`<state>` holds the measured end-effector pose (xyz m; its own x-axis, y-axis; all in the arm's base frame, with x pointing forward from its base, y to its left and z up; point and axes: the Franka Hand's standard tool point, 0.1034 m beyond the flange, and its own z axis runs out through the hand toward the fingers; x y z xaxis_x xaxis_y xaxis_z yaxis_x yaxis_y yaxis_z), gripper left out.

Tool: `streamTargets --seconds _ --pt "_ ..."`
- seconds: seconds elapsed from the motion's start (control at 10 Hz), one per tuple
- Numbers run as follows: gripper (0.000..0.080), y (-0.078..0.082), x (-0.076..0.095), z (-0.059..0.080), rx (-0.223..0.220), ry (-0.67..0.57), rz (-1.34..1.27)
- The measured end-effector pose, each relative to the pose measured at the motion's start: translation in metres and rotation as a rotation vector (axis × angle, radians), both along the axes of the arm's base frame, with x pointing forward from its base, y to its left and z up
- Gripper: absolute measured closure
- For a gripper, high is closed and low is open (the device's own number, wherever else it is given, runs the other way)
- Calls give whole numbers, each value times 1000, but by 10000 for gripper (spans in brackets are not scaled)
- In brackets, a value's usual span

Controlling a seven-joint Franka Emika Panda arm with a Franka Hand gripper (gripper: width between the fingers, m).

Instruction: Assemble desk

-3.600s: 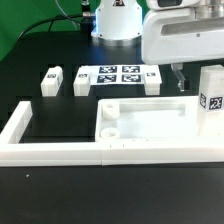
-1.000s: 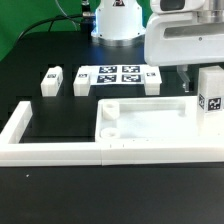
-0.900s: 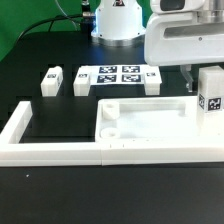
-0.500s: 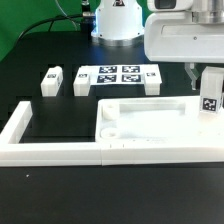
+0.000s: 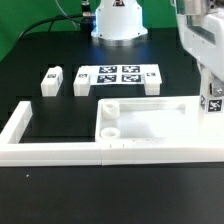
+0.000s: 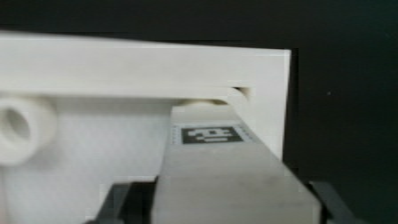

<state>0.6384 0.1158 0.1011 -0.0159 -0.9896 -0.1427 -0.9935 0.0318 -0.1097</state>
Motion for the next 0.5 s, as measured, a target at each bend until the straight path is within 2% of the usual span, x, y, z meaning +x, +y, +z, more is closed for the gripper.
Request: streamTargets --seconds 0.2,0.3,0.4,0.5 --pt "509 0 0 0 -2 1 -7" --pt "432 0 0 -1 -15 -10 79" --pt "257 1 1 0 -49 -42 311" --pt "257 3 0 0 -66 -64 479"
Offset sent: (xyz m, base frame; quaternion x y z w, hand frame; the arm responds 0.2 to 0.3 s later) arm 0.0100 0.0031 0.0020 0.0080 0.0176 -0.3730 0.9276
